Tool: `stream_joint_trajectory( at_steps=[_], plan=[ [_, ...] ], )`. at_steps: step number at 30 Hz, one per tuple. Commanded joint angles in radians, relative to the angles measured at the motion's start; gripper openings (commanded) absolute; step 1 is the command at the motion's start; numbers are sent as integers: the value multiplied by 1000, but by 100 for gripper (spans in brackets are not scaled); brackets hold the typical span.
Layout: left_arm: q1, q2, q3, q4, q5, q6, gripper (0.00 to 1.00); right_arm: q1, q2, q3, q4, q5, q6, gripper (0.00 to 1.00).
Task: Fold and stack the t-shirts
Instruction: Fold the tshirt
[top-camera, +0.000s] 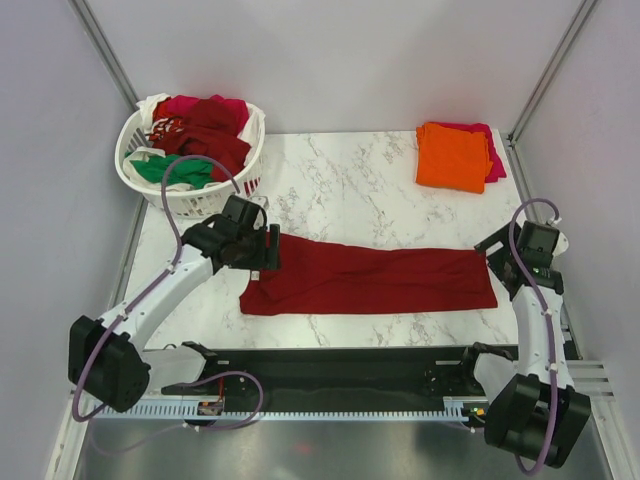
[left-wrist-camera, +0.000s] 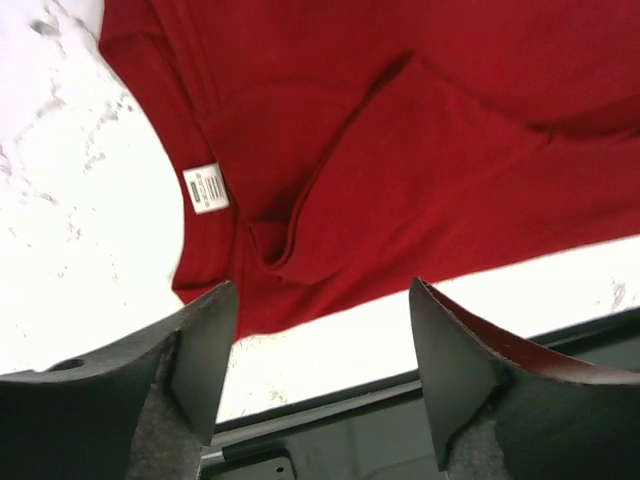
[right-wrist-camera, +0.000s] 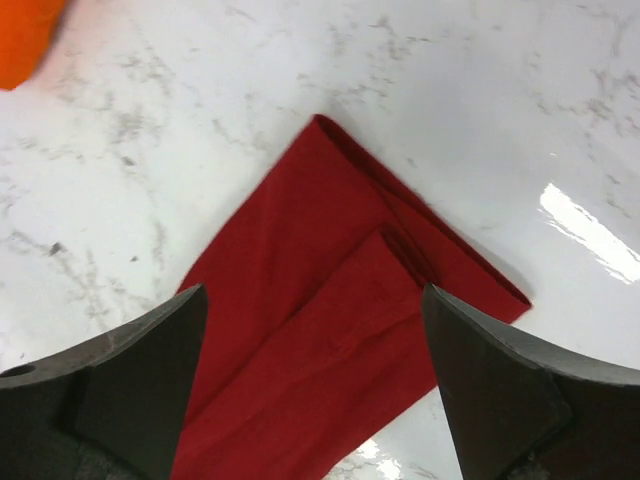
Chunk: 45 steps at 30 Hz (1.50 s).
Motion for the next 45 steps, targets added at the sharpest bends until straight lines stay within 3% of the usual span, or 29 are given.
stream_joint_trajectory(
  at_steps=[1, 3, 4, 10, 20, 25, 29, 30, 32, 33, 36, 38, 39, 42, 45],
  plan=[
    [-5, 35, 38, 35, -65, -21, 71, 31, -16, 38, 77, -120, -3, 91],
    [-11, 58, 18, 90, -55, -31, 66, 77, 3, 39, 118, -156, -20, 88],
    [-12, 66, -4, 115, -48, -45, 65, 97, 41, 41, 128, -185, -24, 81],
    [-21, 176, -33, 209, -58, -96, 65, 272, 231, 23, 209, -183, -38, 63],
    [-20, 522, 138, 232, -160, -113, 64, 415, 406, -33, 321, -143, -27, 63],
    [-17, 741, 404, 218, -183, -65, 64, 479, 411, -151, 430, -249, 68, 64],
    [-14, 966, 727, 10, -216, 35, 64, 612, 394, -232, 488, -269, 161, 64],
    [-14, 1058, 884, -62, -222, 59, 64, 643, 382, -260, 513, -271, 218, 64],
    [-12, 1156, 1048, -111, -223, 88, 64, 758, 370, -284, 533, -266, 281, 64],
    [-12, 1201, 1226, -134, -216, 113, 64, 802, 354, -295, 571, -260, 322, 65],
    [-8, 1379, 1555, -171, -177, 153, 70, 985, 334, -260, 586, -245, 456, 72],
    [-3, 1457, 1652, -101, -126, 174, 75, 1107, 324, -217, 582, -246, 494, 79],
    [-3, 1459, 1657, -51, -80, 188, 85, 1140, 313, -152, 544, -248, 491, 88],
    [-5, 1427, 1627, 89, -51, 180, 96, 1228, 291, 20, 338, -178, 399, 98],
    [-5, 1369, 1627, 160, -19, 164, 100, 1259, 238, 110, 249, -133, 333, 98]
  ],
)
